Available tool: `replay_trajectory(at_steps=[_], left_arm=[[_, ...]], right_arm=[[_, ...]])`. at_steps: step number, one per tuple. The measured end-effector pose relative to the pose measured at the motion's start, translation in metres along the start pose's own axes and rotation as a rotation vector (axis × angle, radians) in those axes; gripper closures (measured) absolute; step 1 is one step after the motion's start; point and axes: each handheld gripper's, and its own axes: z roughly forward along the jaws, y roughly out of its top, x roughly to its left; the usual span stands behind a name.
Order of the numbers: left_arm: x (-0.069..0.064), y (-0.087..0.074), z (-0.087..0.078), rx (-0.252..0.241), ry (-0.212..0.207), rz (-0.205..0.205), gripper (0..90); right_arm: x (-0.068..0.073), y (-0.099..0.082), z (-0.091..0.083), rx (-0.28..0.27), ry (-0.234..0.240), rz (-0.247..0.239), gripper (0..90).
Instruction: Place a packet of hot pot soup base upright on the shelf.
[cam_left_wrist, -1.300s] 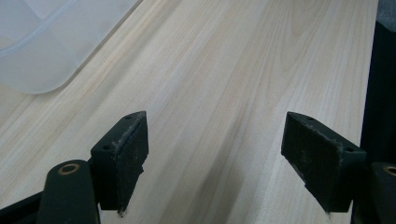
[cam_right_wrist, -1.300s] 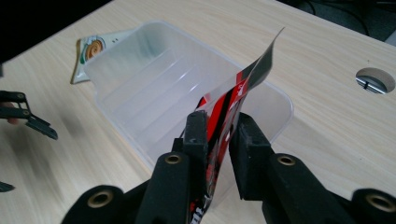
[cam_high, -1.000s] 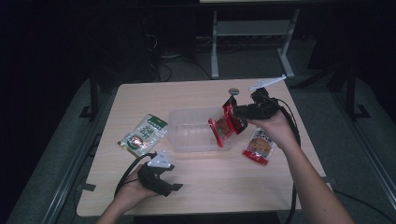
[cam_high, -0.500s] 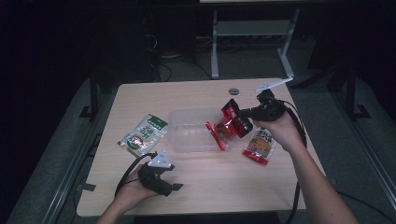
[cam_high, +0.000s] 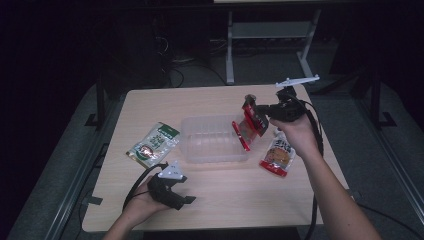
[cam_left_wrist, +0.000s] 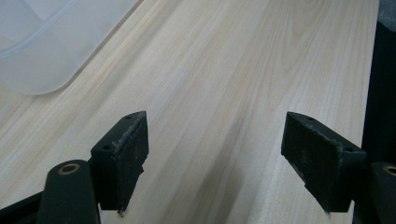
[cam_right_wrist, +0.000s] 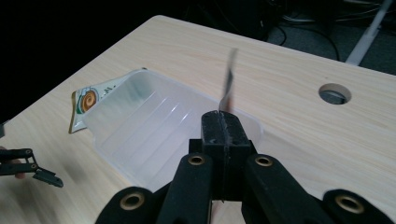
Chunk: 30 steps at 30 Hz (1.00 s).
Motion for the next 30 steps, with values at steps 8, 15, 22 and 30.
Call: replay_trajectory(at_steps=[8, 15, 22, 30], left_arm=[[0.000, 0.000, -0.001, 0.003, -0.002, 0.002, 22.9], [0.001, 0.000, -0.001, 0.007, 0.001, 0.009, 22.9], [0.000, 0.000, -0.001, -0.003, 0.002, 0.002, 22.9], [0.000, 0.000, 0.000, 0.000, 0.002, 0.005, 22.9]], right_arm=[[0.007, -0.001, 0.014, 0.025, -0.015, -0.008, 90.0], [0.008, 0.004, 0.010, -0.002, -0.033, -0.005, 90.0], [0.015, 0.008, 0.018, 0.007, -0.072, -0.017, 90.0], [0.017, 0.008, 0.023, 0.021, -0.051, -0.016, 90.0]])
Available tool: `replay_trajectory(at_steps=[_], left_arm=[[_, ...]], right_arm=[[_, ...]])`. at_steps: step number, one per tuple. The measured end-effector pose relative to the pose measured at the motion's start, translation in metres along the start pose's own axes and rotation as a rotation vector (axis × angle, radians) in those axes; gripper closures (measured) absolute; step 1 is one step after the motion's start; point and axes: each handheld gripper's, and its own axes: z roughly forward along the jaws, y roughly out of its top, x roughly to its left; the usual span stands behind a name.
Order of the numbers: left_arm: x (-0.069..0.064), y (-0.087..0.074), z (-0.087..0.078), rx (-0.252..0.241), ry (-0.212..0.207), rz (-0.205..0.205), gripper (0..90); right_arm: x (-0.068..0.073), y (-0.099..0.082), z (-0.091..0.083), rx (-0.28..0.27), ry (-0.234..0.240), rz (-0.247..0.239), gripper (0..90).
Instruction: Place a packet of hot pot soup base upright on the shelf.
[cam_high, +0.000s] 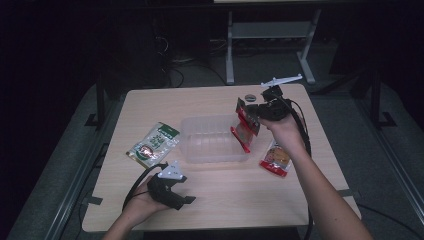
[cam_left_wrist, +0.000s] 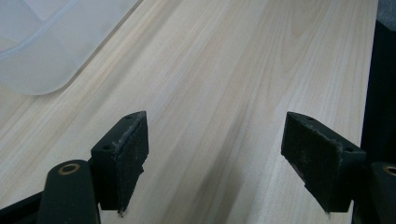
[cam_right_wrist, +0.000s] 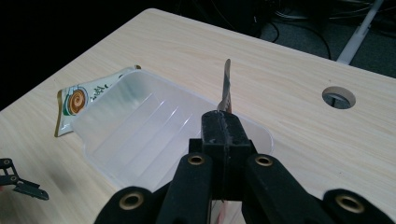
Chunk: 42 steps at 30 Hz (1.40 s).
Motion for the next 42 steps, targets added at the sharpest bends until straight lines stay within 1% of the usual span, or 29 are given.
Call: replay_trajectory(at_steps=[1, 2, 5, 8, 9, 10, 12, 13, 15, 17, 18, 19, 22, 24, 25, 26, 27, 29, 30, 32, 33, 34, 36, 38, 39, 42], left_arm=[[0.000, 0.000, 0.000, 0.011, -0.004, 0.003, 22.9], [0.000, 0.000, 0.000, 0.011, -0.004, 0.003, 22.9], [0.000, 0.000, 0.000, 0.010, -0.002, 0.006, 22.9], [0.000, 0.000, -0.001, 0.008, -0.002, 0.002, 22.9], [-0.001, 0.000, 0.000, -0.003, -0.003, -0.012, 22.9], [0.000, 0.000, 0.000, 0.007, -0.004, -0.001, 22.9], [0.000, 0.000, 0.000, 0.007, -0.004, 0.003, 22.9], [0.000, 0.000, 0.000, 0.007, -0.005, 0.003, 22.9], [0.000, 0.000, 0.000, 0.008, -0.006, 0.005, 22.9], [0.000, 0.000, 0.000, 0.009, -0.006, 0.006, 22.9], [0.000, 0.001, 0.000, 0.010, -0.003, 0.016, 22.9], [0.000, 0.000, 0.000, 0.010, -0.004, 0.014, 22.9], [0.000, 0.000, 0.000, 0.012, -0.004, 0.011, 22.9], [0.000, 0.000, 0.001, 0.013, -0.007, 0.012, 22.9], [-0.001, 0.000, 0.001, 0.001, -0.007, 0.000, 22.9], [-0.002, 0.000, 0.002, 0.002, -0.007, 0.000, 22.9], [-0.001, 0.001, 0.001, 0.013, -0.007, 0.013, 22.9], [-0.001, 0.001, 0.002, 0.016, -0.008, 0.013, 22.9], [-0.001, 0.001, 0.002, 0.019, -0.009, 0.018, 22.9], [-0.003, 0.001, 0.003, 0.006, -0.011, 0.006, 22.9], [-0.002, 0.001, 0.003, 0.018, -0.014, 0.015, 22.9], [-0.002, 0.001, 0.003, 0.019, -0.015, 0.015, 22.9], [-0.002, 0.001, 0.004, 0.022, -0.015, 0.016, 22.9], [-0.002, 0.001, 0.004, 0.021, -0.014, 0.016, 22.9], [-0.003, 0.001, 0.005, 0.011, -0.016, 0.003, 22.9], [-0.003, 0.001, 0.004, 0.010, -0.015, 0.003, 22.9]], right_arm=[[0.001, 0.000, 0.001, 0.001, 0.011, -0.005, 90.0], [0.001, 0.000, 0.001, 0.001, 0.011, -0.005, 90.0], [0.002, 0.001, -0.003, -0.017, -0.020, -0.008, 90.0], [-0.001, 0.003, -0.007, -0.036, -0.029, 0.007, 90.0], [-0.002, 0.003, -0.009, -0.044, -0.035, 0.014, 90.0], [-0.003, 0.005, -0.013, -0.065, -0.050, 0.020, 90.0], [-0.003, 0.006, -0.014, -0.067, -0.052, 0.022, 90.0], [-0.002, 0.006, -0.015, -0.077, -0.072, 0.016, 90.0], [-0.002, 0.005, -0.011, -0.062, -0.078, 0.019, 90.0], [-0.001, 0.002, -0.005, -0.029, -0.076, 0.014, 90.0], [0.000, 0.000, -0.002, -0.022, -0.075, 0.016, 90.0], [0.001, -0.002, 0.001, -0.020, -0.068, 0.013, 90.0], [0.002, -0.003, 0.003, -0.021, -0.073, 0.002, 90.0], [0.002, -0.003, 0.003, -0.014, -0.072, 0.006, 90.0], [0.003, -0.004, 0.004, -0.005, -0.067, 0.003, 90.0], [0.004, -0.005, 0.005, 0.002, -0.065, -0.010, 90.0], [0.005, -0.006, 0.006, 0.004, -0.063, -0.025, 90.0], [0.007, -0.007, 0.008, 0.024, -0.054, -0.038, 90.0], [0.008, -0.008, 0.008, 0.036, -0.046, -0.040, 90.0], [0.010, -0.009, 0.009, 0.057, -0.021, -0.043, 90.0], [0.010, -0.009, 0.009, 0.063, -0.012, -0.041, 90.0], [0.011, -0.009, 0.009, 0.065, 0.008, -0.036, 90.0], [0.013, -0.009, 0.008, 0.081, 0.032, -0.026, 90.0], [0.014, -0.008, 0.007, 0.083, 0.058, -0.022, 90.0], [0.015, -0.008, 0.007, 0.087, 0.058, -0.021, 90.0], [0.014, -0.008, 0.008, 0.102, 0.071, -0.011, 90.0]])
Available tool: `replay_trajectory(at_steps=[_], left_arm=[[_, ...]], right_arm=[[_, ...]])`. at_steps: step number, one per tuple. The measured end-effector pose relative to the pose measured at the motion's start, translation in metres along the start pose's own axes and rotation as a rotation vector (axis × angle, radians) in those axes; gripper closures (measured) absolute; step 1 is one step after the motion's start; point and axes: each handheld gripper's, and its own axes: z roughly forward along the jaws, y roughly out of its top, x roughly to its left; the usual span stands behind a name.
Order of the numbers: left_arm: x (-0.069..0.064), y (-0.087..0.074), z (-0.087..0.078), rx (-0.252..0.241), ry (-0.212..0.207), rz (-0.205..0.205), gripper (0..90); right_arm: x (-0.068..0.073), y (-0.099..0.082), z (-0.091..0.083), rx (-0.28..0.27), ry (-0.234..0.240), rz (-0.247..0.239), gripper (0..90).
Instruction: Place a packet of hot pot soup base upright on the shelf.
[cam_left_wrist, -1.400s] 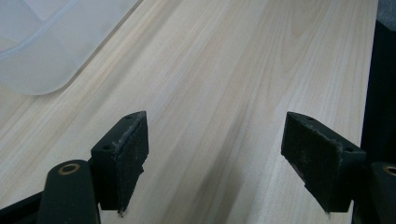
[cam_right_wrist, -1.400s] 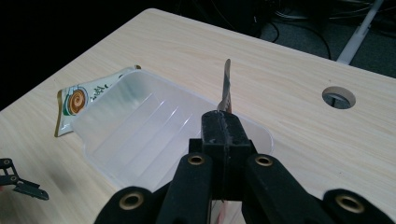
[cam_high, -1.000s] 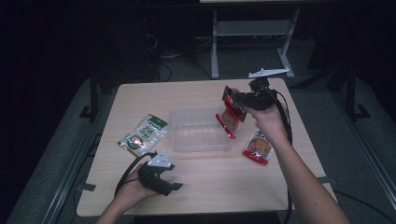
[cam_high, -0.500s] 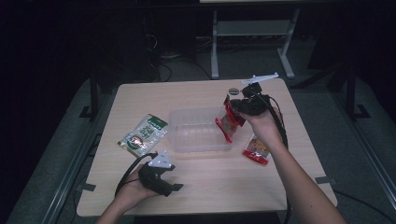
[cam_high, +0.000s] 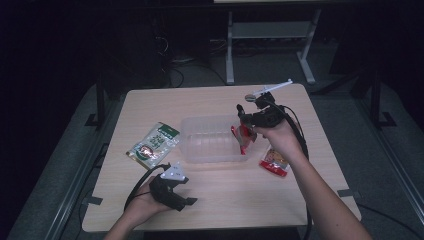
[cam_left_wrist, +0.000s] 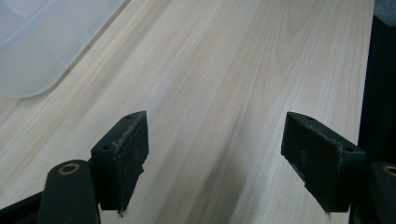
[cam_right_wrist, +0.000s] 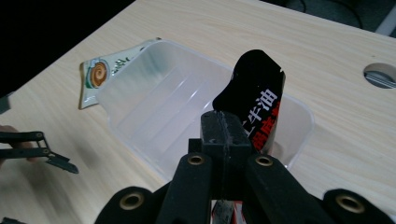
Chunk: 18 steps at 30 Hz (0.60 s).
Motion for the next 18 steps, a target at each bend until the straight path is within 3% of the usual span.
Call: replay_trajectory(at_steps=[3, 12, 18], left_arm=[[0.0003, -0.0001, -0.0001, -0.001, -0.001, -0.001, 22.9], [-0.0012, 0.0009, 0.0019, -0.005, -0.006, -0.006, 22.9], [-0.0007, 0.0009, 0.0024, -0.004, -0.006, -0.002, 22.9]], right_arm=[[-0.0027, 0.0002, -0.0029, -0.004, -0.015, 0.000, 90.0], [-0.0086, -0.0058, 0.0008, 0.064, -0.027, 0.014, 90.0], [-0.0038, -0.0077, 0.0049, 0.100, 0.033, 0.005, 90.0]])
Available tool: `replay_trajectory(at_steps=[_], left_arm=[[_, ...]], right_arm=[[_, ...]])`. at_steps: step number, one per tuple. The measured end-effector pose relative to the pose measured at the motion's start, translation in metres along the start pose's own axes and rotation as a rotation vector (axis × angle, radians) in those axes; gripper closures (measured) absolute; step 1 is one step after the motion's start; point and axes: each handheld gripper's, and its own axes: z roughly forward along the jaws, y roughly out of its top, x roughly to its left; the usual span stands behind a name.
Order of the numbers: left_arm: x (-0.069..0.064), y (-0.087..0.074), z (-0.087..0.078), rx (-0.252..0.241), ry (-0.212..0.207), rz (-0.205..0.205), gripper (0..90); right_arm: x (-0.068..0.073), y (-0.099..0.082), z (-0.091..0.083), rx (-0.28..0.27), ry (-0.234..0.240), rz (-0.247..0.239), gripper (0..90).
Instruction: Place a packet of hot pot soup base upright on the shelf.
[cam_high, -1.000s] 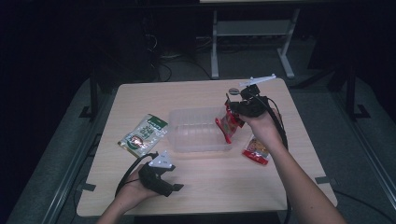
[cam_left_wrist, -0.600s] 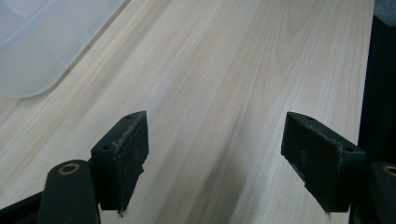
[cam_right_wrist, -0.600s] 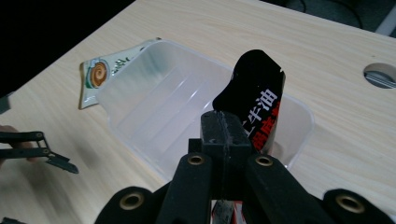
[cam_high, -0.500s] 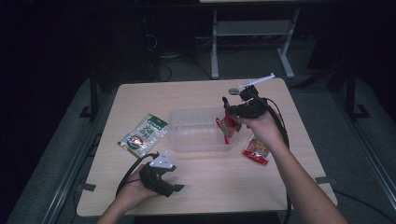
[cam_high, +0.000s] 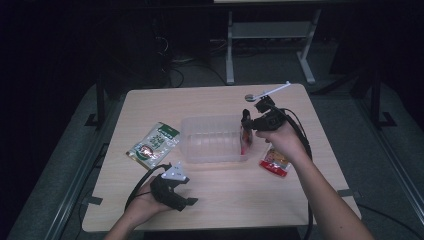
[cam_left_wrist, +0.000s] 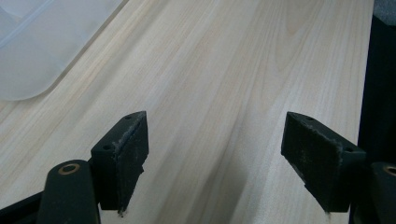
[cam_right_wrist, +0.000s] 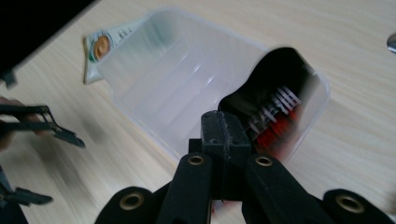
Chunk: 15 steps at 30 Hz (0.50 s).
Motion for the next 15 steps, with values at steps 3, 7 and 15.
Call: replay_trajectory(at_steps=[3, 7, 15], left_arm=[[0.000, 0.000, -0.001, -0.004, 0.000, 0.000, 22.9], [0.001, -0.001, -0.002, -0.001, 0.001, -0.001, 22.9], [0.001, -0.001, -0.002, -0.002, 0.001, 0.002, 22.9]], right_arm=[[0.002, -0.002, 0.012, 0.038, -0.020, -0.006, 90.0], [-0.002, -0.002, 0.014, 0.005, -0.031, 0.016, 90.0], [-0.009, -0.001, 0.017, -0.012, -0.056, 0.022, 88.6]])
